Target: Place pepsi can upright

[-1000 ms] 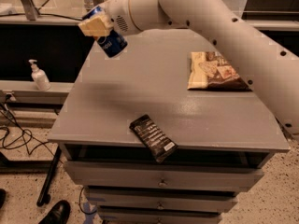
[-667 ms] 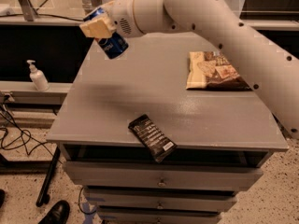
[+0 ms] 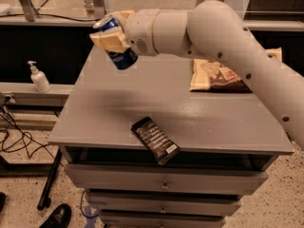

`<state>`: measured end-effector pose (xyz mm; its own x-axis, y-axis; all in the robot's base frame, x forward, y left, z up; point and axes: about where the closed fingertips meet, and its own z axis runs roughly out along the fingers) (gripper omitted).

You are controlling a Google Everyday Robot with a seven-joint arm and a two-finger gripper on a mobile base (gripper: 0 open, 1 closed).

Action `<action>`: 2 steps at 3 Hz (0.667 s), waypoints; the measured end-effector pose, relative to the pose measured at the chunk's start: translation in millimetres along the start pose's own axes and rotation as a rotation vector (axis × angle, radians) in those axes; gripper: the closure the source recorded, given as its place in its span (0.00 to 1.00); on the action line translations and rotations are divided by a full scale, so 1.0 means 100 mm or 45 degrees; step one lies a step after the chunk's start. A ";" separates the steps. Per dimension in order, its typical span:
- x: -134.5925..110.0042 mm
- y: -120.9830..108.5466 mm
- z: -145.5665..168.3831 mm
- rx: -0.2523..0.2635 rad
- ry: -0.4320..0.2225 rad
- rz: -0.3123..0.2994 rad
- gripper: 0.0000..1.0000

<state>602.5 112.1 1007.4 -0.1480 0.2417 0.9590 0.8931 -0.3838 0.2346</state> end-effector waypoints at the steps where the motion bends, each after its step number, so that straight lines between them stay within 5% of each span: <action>1: -0.12 -0.10 -0.14 -0.025 0.059 -0.019 1.00; 2: -0.26 -0.17 -0.21 -0.059 0.146 -0.009 1.00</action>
Offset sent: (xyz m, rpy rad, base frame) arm -0.0242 -0.0320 -0.0435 0.1858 -0.1162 -0.0392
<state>582.5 93.5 981.7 -0.2042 0.1424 0.9685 0.8715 -0.4242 0.2461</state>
